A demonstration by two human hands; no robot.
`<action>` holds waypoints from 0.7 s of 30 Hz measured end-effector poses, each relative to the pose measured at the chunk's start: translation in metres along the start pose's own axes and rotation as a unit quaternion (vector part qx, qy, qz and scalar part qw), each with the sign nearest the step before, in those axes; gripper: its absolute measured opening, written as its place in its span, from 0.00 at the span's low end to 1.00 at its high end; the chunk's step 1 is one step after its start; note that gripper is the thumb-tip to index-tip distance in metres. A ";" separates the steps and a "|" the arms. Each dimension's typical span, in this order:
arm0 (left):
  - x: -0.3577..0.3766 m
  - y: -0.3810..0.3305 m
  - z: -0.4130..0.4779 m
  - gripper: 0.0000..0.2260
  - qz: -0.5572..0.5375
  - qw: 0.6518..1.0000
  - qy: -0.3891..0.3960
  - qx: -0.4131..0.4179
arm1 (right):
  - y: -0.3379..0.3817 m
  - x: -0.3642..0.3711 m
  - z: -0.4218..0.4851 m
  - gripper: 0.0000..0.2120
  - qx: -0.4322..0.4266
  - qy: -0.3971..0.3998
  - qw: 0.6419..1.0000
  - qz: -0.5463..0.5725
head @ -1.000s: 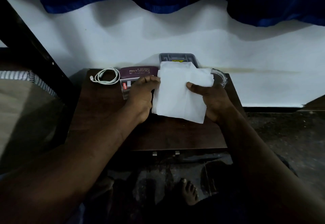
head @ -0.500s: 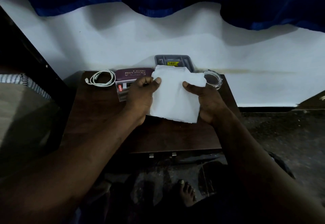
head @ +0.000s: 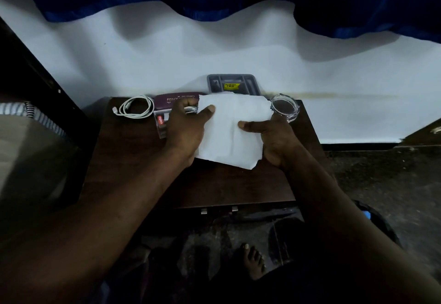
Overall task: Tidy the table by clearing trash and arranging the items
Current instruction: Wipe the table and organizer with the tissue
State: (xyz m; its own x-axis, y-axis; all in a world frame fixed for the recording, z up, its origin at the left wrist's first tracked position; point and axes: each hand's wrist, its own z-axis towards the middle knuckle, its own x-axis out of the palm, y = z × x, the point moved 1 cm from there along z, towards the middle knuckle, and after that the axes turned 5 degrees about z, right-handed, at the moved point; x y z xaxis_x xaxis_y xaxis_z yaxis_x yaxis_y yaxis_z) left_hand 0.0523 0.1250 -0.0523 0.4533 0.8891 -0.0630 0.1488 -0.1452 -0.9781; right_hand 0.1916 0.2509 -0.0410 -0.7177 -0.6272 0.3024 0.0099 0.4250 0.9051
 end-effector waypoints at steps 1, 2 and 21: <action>0.000 -0.001 0.000 0.16 -0.038 0.999 0.011 -0.029 | 0.000 0.000 0.000 0.23 -0.004 0.002 1.000 0.002; 0.000 -0.002 -0.001 0.14 -0.086 0.993 0.042 -0.064 | -0.001 0.001 0.000 0.22 -0.008 0.000 1.000 0.003; 0.001 0.003 0.003 0.09 -0.026 0.990 0.118 -0.077 | -0.001 0.004 0.005 0.24 0.041 -0.017 0.998 -0.034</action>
State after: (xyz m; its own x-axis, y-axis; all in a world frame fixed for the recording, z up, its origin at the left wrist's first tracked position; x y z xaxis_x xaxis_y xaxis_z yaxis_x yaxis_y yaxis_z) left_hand 0.0507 0.1273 -0.0556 0.6311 0.7739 0.0529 0.3021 -0.1824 -0.9357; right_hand 0.1851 0.2509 -0.0420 -0.7387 -0.6341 0.2286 -0.0960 0.4347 0.8955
